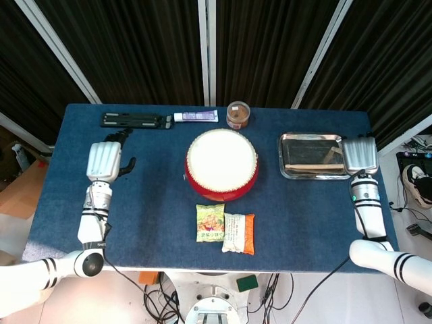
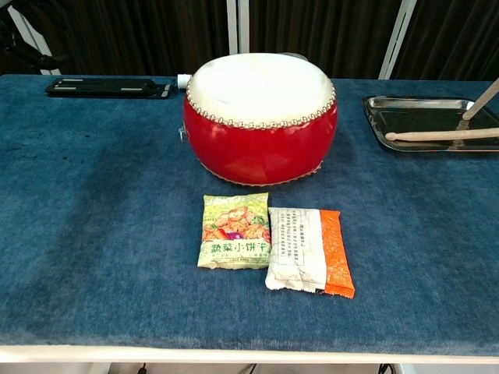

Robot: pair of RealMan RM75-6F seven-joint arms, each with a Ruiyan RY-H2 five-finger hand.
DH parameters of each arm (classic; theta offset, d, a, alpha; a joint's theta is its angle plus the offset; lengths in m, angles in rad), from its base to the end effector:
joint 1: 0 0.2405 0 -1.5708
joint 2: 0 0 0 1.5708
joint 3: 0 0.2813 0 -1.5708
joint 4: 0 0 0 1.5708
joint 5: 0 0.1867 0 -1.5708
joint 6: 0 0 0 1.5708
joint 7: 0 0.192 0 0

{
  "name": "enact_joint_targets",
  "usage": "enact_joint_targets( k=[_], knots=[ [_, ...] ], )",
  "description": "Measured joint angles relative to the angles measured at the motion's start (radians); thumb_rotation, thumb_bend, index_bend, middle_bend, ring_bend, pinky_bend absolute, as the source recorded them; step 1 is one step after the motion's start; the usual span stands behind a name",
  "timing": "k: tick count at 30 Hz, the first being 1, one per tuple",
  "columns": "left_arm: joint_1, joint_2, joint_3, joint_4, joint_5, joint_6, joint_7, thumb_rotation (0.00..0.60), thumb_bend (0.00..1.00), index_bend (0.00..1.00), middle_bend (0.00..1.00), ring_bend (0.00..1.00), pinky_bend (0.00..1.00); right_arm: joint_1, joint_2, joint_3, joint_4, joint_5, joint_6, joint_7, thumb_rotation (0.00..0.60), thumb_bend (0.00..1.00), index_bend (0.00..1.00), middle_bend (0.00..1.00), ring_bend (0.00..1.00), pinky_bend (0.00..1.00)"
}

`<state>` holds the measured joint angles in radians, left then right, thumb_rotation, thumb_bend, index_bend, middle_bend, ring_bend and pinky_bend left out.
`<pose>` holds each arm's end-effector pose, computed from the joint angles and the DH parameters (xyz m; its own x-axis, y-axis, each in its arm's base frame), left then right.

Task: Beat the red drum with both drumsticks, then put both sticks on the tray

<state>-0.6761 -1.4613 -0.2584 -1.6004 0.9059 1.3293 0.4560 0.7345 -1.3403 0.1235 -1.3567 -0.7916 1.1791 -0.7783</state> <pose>-0.1917 0.4129 0.0936 0.3541 -0.0254 0.9349 0.9344 -0.0332 -0.3548 -0.2641 -0.4451 0.1405 0.8395 -0.0644 0.5396 -0.5365 0.0594 0.8418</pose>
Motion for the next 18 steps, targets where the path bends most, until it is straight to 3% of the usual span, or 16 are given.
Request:
enact_joint_targets(
  k=[9, 14, 18],
  knots=[
    [0.05, 0.019, 0.009, -0.005, 0.021, 0.005, -0.042, 0.6, 0.31, 0.19, 0.27, 0.3, 0.58, 0.076, -0.127, 0.036, 0.085, 0.037, -0.06, -0.12, 0.6, 0.76, 0.81, 0.63, 0.48, 0.35],
    [0.069, 0.03, 0.027, -0.022, 0.048, 0.009, -0.038, 0.6, 0.31, 0.19, 0.27, 0.29, 0.56, 0.107, -0.168, 0.057, 0.096, 0.095, -0.087, -0.175, 0.6, 0.54, 0.59, 0.52, 0.38, 0.28],
    [0.088, 0.043, 0.037, -0.044, 0.071, 0.02, -0.036, 0.6, 0.31, 0.19, 0.27, 0.29, 0.56, 0.137, -0.211, 0.078, 0.117, 0.154, -0.102, -0.229, 0.6, 0.43, 0.5, 0.47, 0.33, 0.27]
  ],
)
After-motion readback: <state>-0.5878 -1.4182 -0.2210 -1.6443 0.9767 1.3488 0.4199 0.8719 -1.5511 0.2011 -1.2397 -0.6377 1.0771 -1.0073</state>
